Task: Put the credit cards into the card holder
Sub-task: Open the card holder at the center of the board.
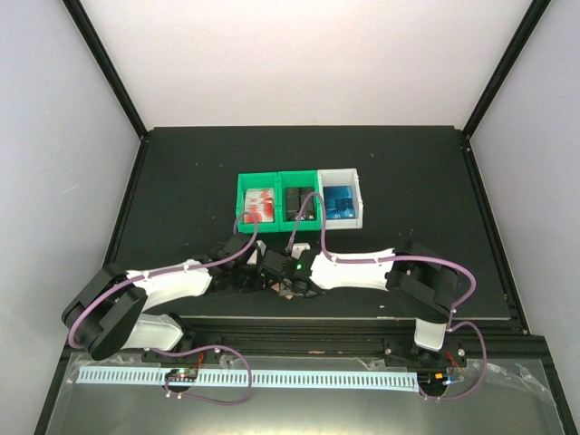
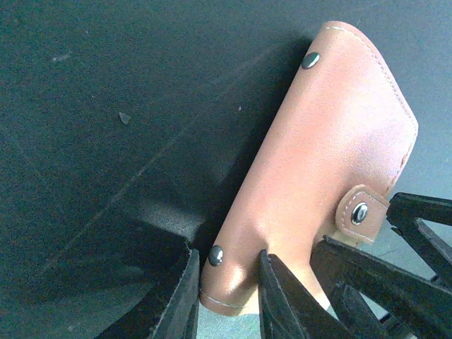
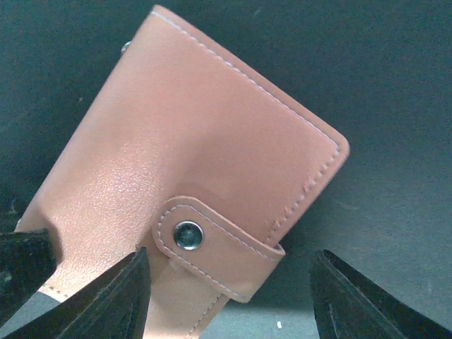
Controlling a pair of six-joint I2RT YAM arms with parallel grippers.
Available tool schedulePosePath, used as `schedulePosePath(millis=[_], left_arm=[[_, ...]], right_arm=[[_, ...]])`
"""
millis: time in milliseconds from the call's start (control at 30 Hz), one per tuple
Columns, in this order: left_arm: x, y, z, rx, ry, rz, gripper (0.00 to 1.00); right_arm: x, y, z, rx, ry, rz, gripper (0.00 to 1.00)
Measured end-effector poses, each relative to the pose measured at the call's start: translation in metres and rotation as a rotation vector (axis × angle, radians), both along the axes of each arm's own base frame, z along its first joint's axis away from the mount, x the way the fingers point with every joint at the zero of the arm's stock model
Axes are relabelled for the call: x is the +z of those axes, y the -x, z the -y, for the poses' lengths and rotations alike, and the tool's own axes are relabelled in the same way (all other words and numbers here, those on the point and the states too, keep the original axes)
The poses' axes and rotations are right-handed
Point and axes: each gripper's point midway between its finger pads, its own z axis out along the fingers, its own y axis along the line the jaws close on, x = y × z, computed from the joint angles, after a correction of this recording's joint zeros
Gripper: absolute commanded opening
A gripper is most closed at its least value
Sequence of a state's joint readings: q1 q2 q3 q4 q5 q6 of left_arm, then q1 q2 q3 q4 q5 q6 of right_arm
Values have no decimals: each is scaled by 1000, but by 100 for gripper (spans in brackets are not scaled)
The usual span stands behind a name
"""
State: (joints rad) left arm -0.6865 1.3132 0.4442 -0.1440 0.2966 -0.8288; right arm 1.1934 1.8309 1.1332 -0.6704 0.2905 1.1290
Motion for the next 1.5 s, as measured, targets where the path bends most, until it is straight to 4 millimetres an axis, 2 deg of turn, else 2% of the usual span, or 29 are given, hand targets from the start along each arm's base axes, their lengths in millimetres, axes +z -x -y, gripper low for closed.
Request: schedulePosePath(millis=[500,733,900,1067,1233,1400,1500], left_arm=[[-3,-1,1,23,30,-3,17],[-7,-1,1,23,35,3,16],[-2,-1,3,10,66,34,30],[6,3,2,-16,69,47,43],[9,7,7,-42,89,20,43],[8,-1,26,-72,131,-12,44],[8,-5,35,-81,160,-19,45]], right_arm=[[7,-16,29,-141,89,128,58],[8,-18,62,-201,172,181,55],[14,-17,64,-153,118,187,54],[20,-20,46,-62,37,179,60],[20,-26,37,-26,3,175,58],[11,-38,53,-52,25,172,51],[5,-40,62,-48,43,168,43]])
